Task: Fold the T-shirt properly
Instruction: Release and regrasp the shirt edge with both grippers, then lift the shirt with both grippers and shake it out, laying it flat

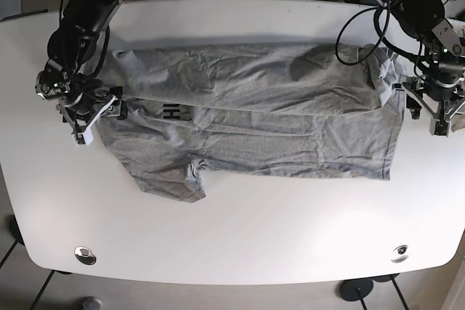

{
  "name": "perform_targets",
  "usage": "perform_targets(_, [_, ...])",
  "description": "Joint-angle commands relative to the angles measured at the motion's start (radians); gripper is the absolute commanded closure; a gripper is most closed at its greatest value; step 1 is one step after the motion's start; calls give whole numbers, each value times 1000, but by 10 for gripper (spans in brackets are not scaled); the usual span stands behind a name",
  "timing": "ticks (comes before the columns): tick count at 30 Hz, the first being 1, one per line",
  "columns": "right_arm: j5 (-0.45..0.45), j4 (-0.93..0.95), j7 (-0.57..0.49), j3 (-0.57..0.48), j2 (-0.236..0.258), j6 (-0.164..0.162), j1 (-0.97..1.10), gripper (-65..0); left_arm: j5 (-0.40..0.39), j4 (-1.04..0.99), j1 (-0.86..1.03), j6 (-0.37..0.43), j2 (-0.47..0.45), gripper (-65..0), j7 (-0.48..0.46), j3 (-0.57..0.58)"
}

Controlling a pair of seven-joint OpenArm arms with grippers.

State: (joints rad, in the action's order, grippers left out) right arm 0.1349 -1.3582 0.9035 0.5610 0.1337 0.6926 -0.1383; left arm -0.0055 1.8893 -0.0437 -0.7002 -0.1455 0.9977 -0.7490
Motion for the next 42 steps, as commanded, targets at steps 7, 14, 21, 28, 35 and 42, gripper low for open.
perform_targets(7, [9, -19, -4, -2, -22, 6, -10, -241, 40, -205, -187, 2, -12, -436, -26, -13])
perform_targets(14, [10, -22, -5, -2, -26, 6, -14, -19, 39, -486, -292, 242, -69, -510, -155, 85])
perform_targets(21, [12, -23, -5, 3, -27, 6, -14, -19, -47, -771, -324, 244, -119, -510, -247, 161])
perform_targets(28, [12, -25, -5, 8, -29, 6, -14, -19, -87, -894, -324, 224, -138, -507, -247, 162])
perform_targets(35, [13, -33, -5, 8, -29, 6, -14, -19, -86, -1043, -358, 57, -139, -69, -247, 199])
perform_targets(42, [13, -186, 1, 3, -72, 6, -2, -19, -89, -732, -305, 2, -130, -6, -161, 200])
